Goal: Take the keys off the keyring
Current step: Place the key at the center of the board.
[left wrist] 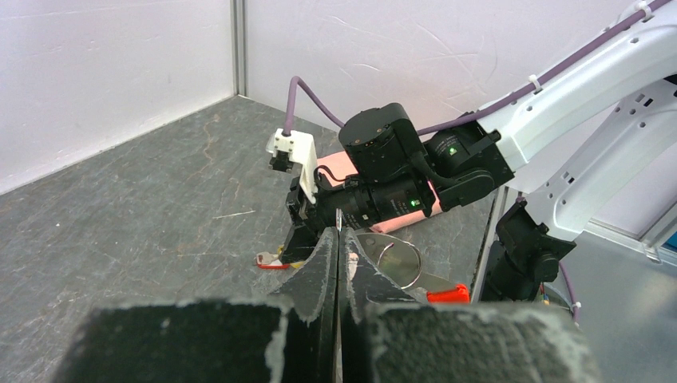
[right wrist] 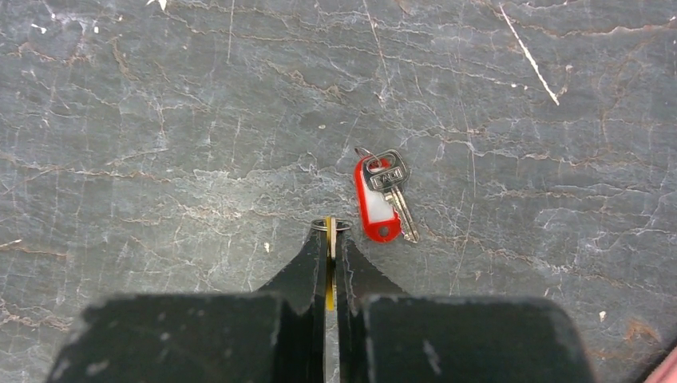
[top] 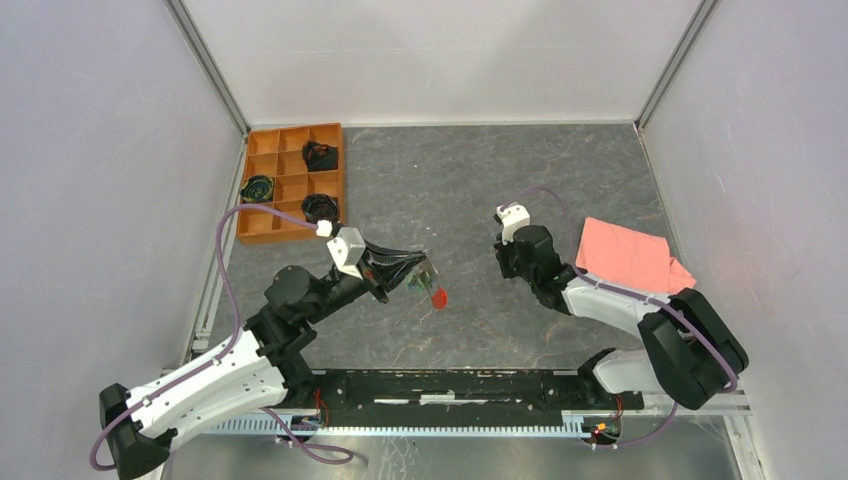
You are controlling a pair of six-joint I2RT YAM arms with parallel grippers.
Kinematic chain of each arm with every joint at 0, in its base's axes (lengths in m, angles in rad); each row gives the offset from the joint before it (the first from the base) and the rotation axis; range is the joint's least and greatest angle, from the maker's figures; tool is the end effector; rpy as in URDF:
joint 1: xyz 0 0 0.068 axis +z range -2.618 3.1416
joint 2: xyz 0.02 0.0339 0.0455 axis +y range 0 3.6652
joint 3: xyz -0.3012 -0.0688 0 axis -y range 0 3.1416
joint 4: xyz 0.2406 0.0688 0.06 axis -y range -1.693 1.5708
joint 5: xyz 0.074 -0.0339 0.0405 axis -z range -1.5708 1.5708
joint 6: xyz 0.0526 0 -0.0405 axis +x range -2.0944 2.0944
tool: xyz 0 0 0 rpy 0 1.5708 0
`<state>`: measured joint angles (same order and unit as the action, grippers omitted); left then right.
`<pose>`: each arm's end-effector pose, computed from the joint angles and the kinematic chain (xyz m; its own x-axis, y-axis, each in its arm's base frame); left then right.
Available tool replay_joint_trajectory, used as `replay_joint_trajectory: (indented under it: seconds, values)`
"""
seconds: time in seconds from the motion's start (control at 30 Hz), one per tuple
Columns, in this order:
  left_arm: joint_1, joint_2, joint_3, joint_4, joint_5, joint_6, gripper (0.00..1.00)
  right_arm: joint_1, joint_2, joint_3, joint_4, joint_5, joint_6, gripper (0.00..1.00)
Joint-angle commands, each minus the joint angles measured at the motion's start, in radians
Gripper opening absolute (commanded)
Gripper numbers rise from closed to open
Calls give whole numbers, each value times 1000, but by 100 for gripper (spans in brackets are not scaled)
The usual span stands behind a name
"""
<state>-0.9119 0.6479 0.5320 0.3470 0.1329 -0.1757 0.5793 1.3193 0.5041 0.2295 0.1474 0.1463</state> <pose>0.0854 -0.1217 0.3559 -0.0127 -0.2666 -0.9637 0.8739 0.4654 -0.1403 0.2207 0.1352 0.2016 -0.5217 -0.1689 -0.8363 -0.3670 0.9293 0.0412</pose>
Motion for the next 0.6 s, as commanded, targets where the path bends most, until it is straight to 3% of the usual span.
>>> replay_joint_trajectory:
  seconds: [0.0,0.27,0.57]
  values:
    - [-1,-7,-1,78,-3,-39,2,-9,24,-1,54,-9,12,0]
    - [-1,-8,-9,75,-10,-38,2,-9,153,88,52,-164,21,0]
    - [-1,-8,-9,71,-13,-36,2,-7,212,114,50,-178,35,4]
